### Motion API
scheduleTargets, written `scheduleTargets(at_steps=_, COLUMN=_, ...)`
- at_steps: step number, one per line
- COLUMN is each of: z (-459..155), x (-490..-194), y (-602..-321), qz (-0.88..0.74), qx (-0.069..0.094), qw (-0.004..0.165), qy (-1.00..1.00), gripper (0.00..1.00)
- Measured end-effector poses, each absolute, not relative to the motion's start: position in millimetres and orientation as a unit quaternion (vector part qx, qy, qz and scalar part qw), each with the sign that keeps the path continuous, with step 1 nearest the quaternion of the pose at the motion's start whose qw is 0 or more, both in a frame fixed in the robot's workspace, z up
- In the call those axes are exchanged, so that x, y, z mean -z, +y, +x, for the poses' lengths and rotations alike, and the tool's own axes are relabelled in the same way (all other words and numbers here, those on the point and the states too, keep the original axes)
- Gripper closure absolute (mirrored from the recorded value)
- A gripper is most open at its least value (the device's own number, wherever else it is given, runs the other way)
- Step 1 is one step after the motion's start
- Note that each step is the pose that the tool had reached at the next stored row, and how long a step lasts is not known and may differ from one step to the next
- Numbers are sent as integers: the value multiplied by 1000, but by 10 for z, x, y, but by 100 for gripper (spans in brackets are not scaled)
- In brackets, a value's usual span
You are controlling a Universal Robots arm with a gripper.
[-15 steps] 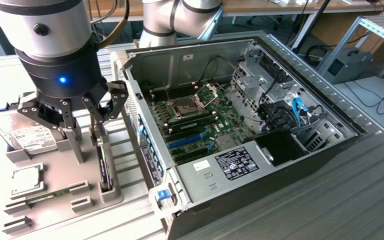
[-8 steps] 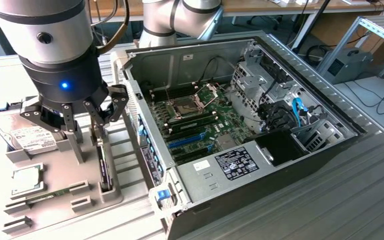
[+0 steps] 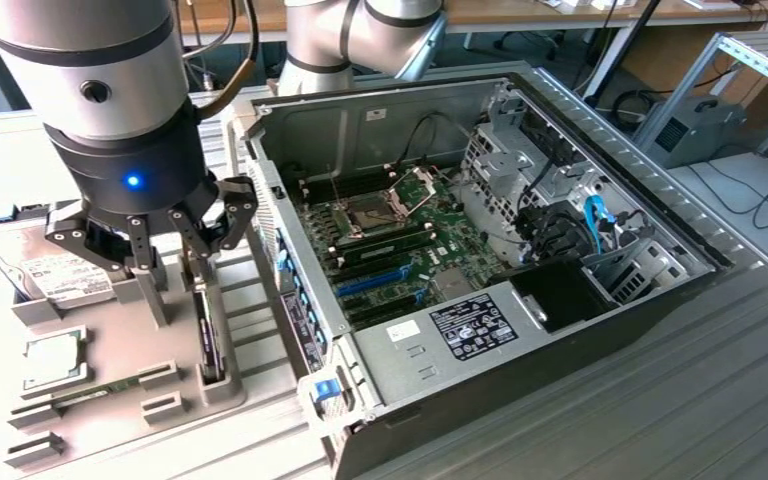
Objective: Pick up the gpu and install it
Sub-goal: 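Pick up the gpu and move the gpu toward the slot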
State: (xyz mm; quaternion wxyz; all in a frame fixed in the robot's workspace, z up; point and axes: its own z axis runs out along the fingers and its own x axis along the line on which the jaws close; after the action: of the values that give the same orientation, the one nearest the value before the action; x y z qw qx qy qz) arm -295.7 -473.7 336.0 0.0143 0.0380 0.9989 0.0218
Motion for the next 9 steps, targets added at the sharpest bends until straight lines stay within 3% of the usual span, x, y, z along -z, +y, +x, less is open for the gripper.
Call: scheduleTargets(at_steps=9, z=-2958, x=-3312, y=-4736, qz=38, qx=-22, qw=14, qy=999, gripper=58)
